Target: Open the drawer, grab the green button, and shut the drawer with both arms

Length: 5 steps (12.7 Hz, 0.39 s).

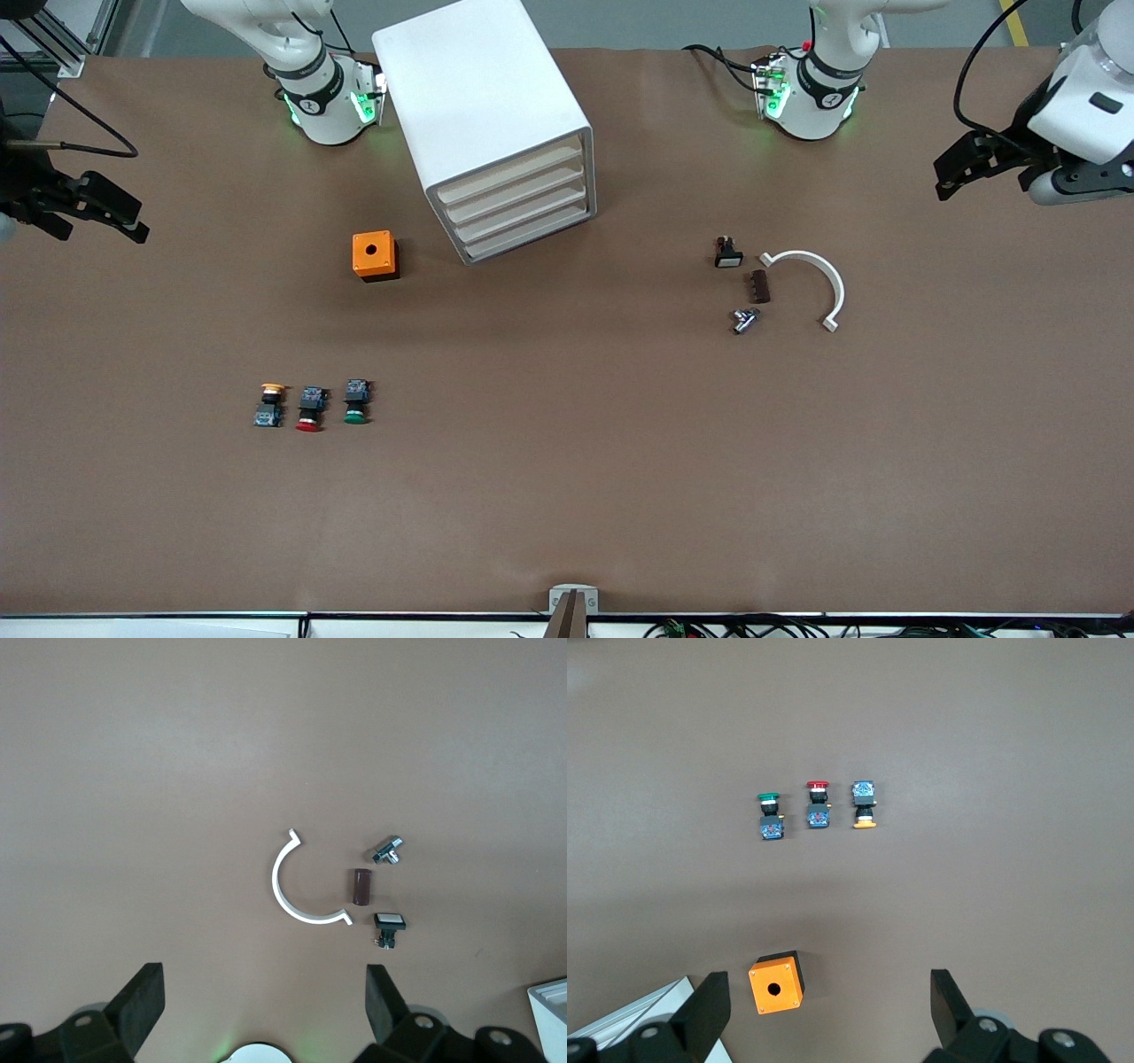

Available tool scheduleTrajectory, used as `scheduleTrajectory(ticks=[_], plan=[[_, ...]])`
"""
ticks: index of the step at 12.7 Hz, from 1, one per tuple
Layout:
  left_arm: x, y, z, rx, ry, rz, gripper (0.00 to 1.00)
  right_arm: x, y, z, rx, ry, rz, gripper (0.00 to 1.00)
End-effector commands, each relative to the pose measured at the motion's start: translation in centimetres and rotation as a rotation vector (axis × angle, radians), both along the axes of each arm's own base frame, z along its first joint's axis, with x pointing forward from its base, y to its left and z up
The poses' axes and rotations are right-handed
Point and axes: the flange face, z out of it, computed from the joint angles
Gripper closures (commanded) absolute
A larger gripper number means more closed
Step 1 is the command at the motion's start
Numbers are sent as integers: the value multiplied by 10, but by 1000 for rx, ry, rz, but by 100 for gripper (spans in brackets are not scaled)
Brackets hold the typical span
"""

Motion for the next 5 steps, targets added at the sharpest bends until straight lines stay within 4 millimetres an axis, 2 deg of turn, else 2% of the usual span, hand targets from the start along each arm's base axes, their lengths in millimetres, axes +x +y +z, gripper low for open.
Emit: scheduleTrajectory(ticks=[1, 5], plan=[[-5, 7, 12, -21, -16, 16, 0, -1, -1, 2, -2, 4, -9, 0], [-3, 7, 12, -22, -19, 31, 0, -1, -1, 1, -3, 5, -4, 0]])
